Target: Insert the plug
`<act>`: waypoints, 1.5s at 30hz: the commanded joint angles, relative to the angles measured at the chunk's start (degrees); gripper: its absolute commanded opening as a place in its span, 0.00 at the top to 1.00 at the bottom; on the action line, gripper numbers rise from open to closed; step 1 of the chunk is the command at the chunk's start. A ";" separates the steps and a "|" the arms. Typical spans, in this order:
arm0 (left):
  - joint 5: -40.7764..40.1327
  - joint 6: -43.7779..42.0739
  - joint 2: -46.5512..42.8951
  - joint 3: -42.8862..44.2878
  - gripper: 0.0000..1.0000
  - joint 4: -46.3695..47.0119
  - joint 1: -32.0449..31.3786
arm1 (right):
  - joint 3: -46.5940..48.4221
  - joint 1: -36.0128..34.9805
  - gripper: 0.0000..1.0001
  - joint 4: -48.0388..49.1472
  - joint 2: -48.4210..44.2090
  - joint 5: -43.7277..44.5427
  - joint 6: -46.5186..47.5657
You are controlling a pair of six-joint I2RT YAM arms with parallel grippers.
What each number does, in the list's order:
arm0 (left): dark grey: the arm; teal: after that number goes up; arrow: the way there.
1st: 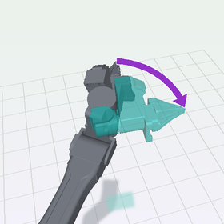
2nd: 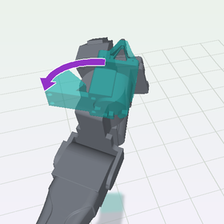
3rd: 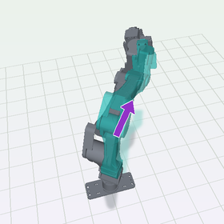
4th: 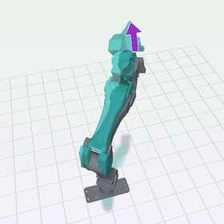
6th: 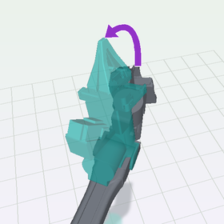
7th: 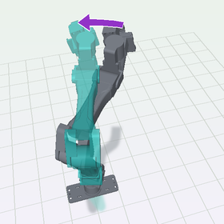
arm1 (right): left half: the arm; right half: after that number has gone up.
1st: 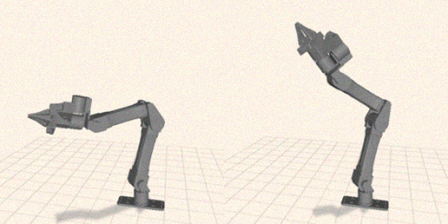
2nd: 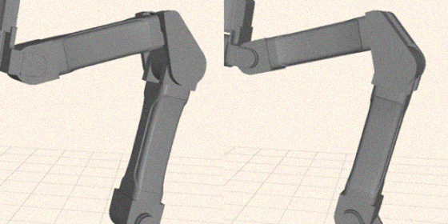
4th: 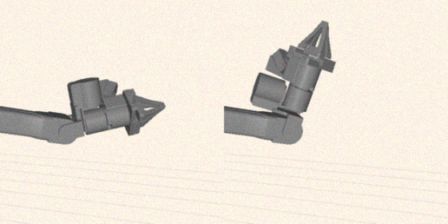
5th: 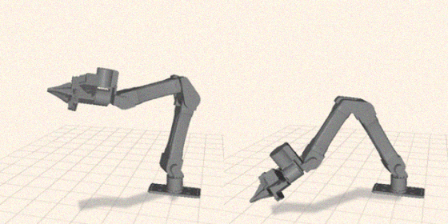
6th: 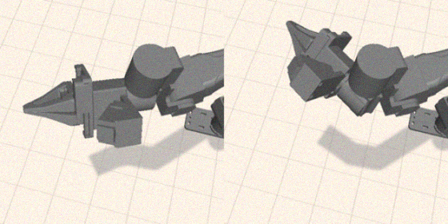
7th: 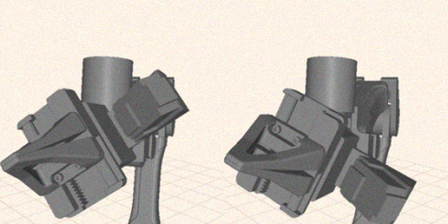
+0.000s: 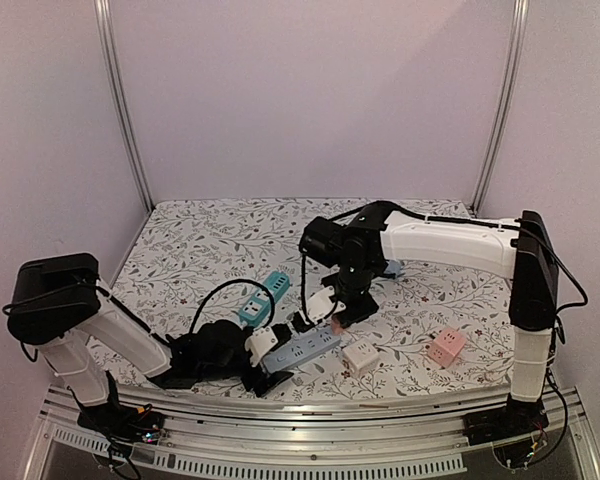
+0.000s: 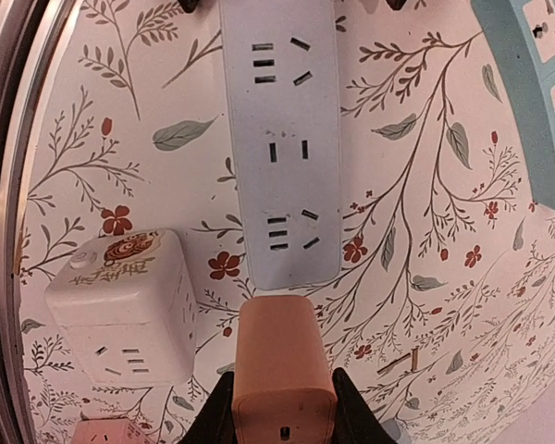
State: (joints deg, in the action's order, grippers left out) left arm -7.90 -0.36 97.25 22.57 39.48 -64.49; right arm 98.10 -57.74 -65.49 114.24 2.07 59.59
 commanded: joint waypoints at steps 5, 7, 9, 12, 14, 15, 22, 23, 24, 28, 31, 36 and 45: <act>-0.30 -0.47 -1.01 -3.00 0.22 -2.50 1.38 | 3.30 -0.79 1.00 0.31 3.76 0.00 6.47; -0.22 -0.73 -0.88 -2.83 0.24 -2.96 1.38 | 3.94 -0.96 1.00 0.28 4.17 0.00 6.91; -0.20 -0.85 -0.96 -2.79 0.26 -3.14 1.38 | 4.35 -1.37 1.00 -0.05 4.52 -0.04 7.11; -0.72 -1.14 -1.09 -2.46 0.32 -3.93 1.38 | 4.32 -1.48 1.00 -0.45 4.89 -0.19 7.13; -0.96 -1.27 -1.11 -2.44 0.34 -3.98 1.38 | 4.28 -1.48 1.00 -0.53 5.27 -0.13 7.16; -1.07 -1.37 -1.19 -2.44 0.35 -3.98 1.38 | 4.29 -1.45 1.00 -0.55 5.50 -0.30 7.20; -0.92 -1.53 -1.55 -2.70 0.35 -3.98 1.38 | 4.38 -1.43 1.00 0.16 6.15 -1.38 6.42; -0.92 -1.55 -1.54 -2.70 0.34 -3.91 1.38 | 4.42 -1.49 1.00 0.19 6.31 -1.38 6.41; -1.02 -1.55 -1.50 -2.75 0.33 -3.85 1.38 | 4.46 -1.51 1.00 0.33 6.47 -1.39 6.35; -1.28 -1.56 -1.26 -3.25 0.26 -2.75 1.38 | 5.50 -1.51 1.00 0.88 6.96 -2.45 6.32; -1.79 -1.31 -1.40 -4.07 0.19 -1.30 1.38 | 6.35 -1.52 1.00 0.90 6.80 -4.59 6.18; -2.53 -0.74 -2.47 -6.78 0.15 3.73 1.38 | 6.14 -1.51 1.00 0.38 6.86 -3.87 6.02; -1.77 -0.33 -5.41 -10.25 0.16 8.18 1.47 | 5.93 -1.60 1.00 0.06 7.01 -4.00 5.36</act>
State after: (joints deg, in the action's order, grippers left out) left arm -9.61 -0.62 93.30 13.74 47.22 -63.90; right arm 103.18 -59.00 -64.29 120.03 0.71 61.25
